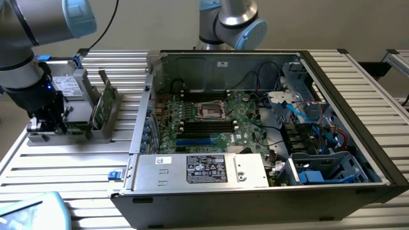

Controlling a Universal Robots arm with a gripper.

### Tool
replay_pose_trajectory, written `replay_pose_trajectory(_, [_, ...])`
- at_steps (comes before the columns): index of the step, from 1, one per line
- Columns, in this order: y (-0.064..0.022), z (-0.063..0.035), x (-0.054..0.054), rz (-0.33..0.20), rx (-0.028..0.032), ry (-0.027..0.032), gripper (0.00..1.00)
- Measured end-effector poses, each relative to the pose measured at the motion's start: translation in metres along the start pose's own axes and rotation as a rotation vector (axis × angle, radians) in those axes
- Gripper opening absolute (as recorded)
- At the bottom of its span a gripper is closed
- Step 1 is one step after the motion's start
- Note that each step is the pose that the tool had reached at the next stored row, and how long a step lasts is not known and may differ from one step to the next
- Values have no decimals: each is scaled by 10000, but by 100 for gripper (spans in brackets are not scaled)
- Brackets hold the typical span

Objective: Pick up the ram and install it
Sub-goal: 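Pick up the ram and move it above insertion slot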

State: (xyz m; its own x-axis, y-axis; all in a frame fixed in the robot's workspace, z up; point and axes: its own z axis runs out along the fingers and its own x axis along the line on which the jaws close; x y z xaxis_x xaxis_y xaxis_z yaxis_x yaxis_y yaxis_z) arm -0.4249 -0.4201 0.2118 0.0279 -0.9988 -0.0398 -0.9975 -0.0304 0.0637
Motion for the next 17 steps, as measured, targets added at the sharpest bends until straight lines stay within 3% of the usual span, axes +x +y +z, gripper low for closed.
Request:
replay_pose_trajectory(5, [4, -86, -3, 1, -25, -1, 13])
replay_pose_trajectory(10, [8, -311, -12, 3, -52, -2, 13])
replay_pose_trajectory(17, [-79, -601, -19, 2, -54, -3, 13])
